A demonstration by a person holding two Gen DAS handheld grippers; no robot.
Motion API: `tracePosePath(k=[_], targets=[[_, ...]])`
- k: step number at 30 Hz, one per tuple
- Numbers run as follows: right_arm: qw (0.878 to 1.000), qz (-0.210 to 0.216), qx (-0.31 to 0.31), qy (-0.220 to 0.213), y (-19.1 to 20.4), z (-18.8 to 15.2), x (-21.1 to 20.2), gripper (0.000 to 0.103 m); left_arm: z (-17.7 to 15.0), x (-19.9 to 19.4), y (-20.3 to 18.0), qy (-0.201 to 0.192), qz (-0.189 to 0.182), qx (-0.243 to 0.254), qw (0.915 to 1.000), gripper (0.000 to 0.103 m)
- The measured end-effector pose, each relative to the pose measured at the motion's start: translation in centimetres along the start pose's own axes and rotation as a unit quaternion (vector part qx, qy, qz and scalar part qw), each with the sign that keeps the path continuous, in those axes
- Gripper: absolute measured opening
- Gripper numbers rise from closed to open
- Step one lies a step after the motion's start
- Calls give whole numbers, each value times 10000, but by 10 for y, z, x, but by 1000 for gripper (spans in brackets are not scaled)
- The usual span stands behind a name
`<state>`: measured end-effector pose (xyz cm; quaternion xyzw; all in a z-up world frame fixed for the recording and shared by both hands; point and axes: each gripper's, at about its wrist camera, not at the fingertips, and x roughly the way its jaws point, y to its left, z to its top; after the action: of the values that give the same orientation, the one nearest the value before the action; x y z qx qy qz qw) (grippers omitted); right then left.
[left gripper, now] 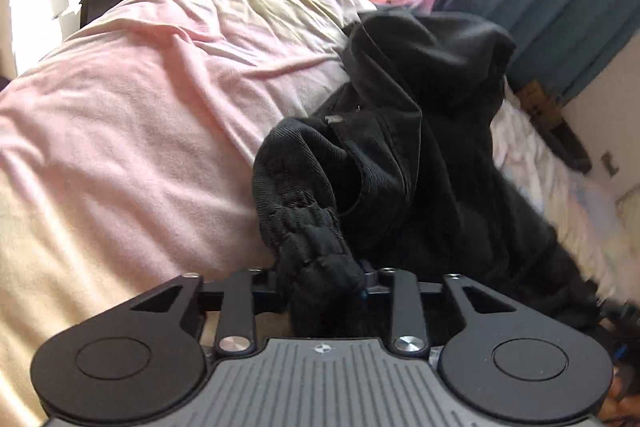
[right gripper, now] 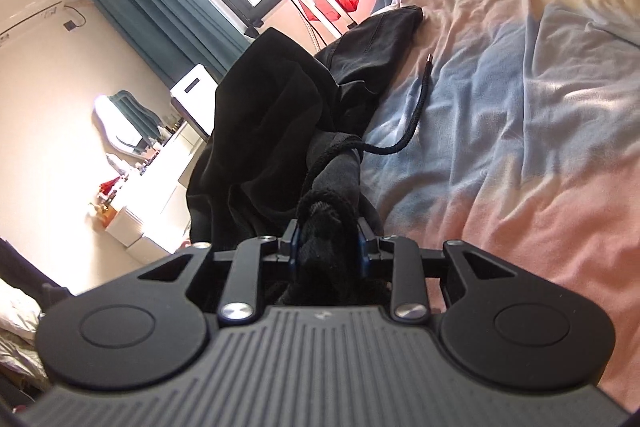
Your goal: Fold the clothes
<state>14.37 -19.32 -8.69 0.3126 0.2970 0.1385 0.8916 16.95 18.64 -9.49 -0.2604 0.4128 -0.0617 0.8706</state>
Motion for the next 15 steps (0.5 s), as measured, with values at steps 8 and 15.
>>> tracePosePath(k=[8,15], targets=[[9947,-571,-851,102,19,-16,-6,71,5,-6,85,108,-542,-2286,9720,22],[9775,-924,-1897,80,50,-34,-36,71,5,-24,87,102,-631,-2080,9760,34]])
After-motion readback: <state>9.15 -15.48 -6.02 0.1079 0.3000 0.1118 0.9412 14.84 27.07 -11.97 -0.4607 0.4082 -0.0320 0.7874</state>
